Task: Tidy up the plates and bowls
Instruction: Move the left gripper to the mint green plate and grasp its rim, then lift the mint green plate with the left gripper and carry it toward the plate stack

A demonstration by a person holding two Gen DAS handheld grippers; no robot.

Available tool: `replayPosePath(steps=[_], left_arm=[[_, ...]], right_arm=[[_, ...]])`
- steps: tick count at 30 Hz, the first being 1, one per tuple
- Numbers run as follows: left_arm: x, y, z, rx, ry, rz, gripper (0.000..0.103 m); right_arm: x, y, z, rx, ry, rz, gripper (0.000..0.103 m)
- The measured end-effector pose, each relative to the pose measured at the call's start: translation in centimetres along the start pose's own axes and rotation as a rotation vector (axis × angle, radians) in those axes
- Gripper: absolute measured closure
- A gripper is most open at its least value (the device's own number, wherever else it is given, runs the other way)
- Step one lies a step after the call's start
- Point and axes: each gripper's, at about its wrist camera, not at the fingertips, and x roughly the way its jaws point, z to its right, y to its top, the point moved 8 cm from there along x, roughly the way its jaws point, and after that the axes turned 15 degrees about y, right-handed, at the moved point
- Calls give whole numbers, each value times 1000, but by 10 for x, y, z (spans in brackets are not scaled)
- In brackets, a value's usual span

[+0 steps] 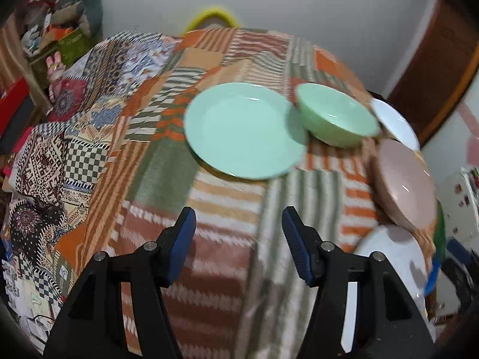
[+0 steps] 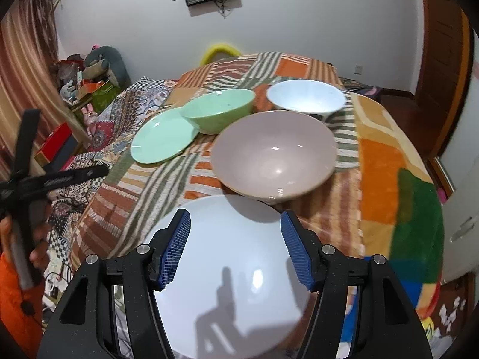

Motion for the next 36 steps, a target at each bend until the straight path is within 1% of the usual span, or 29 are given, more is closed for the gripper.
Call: replayPosePath(steps=[5, 8, 11, 13, 14, 16, 17, 18, 19, 20, 22, 25, 28, 32, 36], left_arm=[[57, 17, -11, -74, -11, -93, 43], [88, 23, -12, -96, -15, -139, 44], [108, 30, -10, -100, -27, -156, 45], [115, 37, -8, -95, -18, -145, 47], [117, 41, -6, -89, -17, -136, 48], [120, 48, -2, -83, -25, -127, 58], [122, 50, -1, -82, -21, -126, 59], [124, 52, -2, -82, -11, -124, 61], [125, 53, -4, -82, 2, -118, 67], [125, 53, -6, -80, 11, -108, 69], [124, 52, -10, -95, -18, -100, 76], [122, 48, -18, -143, -94, -117, 81], [118, 44, -23, -171, -134, -135, 83], [108, 31, -27, -162, -129, -131, 83], [93, 10, -37, -157, -121, -126, 82]], right_arm=[[12, 2, -5, -26, 6, -24, 44], [19, 2, -3, -27, 2, -42, 44], [27, 1, 0, -20, 0, -59, 44], [33, 0, 2, -11, -1, -71, 44], [36, -1, 3, -6, 0, -77, 44], [41, -2, 4, 2, 2, -87, 44], [43, -2, 4, 3, 2, -91, 44], [46, -3, 3, 8, 10, -102, 44], [47, -4, 2, 9, 16, -106, 44], [49, -4, 1, 6, 18, -112, 44], [52, -4, -3, -12, 19, -123, 44], [53, -3, -11, -36, 28, -125, 44], [54, 0, -19, -62, 35, -124, 44], [59, 5, -30, -98, 41, -124, 44], [68, 7, -40, -125, 49, -134, 44]])
